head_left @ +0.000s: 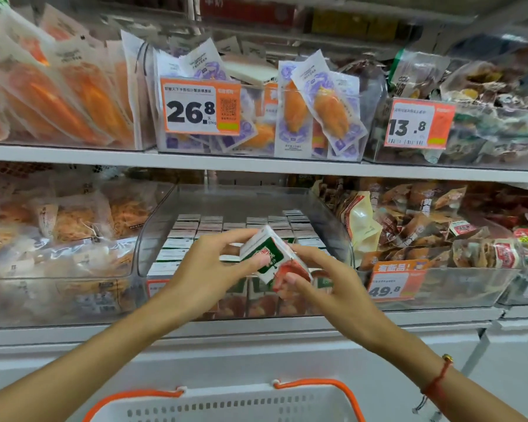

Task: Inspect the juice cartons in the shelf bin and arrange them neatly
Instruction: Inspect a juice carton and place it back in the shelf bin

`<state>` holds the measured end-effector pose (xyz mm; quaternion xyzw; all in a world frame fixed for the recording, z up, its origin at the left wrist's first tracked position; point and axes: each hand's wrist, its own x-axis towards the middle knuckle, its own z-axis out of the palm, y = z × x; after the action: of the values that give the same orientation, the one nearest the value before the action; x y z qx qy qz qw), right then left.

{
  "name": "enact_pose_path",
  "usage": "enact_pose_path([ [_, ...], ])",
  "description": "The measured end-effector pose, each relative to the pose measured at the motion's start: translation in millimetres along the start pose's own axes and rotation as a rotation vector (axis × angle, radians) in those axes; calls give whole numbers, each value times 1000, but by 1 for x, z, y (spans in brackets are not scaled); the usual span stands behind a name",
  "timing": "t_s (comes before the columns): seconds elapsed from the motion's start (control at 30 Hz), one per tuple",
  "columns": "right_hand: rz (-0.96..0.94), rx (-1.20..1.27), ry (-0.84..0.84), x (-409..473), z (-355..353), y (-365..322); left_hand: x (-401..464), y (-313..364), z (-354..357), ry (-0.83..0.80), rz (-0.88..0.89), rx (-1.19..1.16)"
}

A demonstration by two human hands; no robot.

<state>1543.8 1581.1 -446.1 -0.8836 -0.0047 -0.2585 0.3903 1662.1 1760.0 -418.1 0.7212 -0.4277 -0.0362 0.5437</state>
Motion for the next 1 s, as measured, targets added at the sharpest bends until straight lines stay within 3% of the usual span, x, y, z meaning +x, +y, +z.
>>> enact_pose_path([
  [0.17, -147, -692, 222, 0, -42, 46, 59, -16, 19, 223, 30, 9],
  [0.27, -245, -884, 252, -8, -49, 68, 84, -29, 34, 303, 8, 95],
  [0.37, -260, -887, 308, -7, -51, 78, 99, -41, 45, 303, 24, 182],
  [0.57, -174, -837, 417, -5, -52, 81, 112, -47, 45, 84, 51, 368],
  [0.83, -150, -843, 463, 0, -52, 79, 142, -31, 54, -436, -3, 847],
  [1.0, -151, -862, 467, 0, -50, 80, 149, -42, 63, -545, -73, 770],
])
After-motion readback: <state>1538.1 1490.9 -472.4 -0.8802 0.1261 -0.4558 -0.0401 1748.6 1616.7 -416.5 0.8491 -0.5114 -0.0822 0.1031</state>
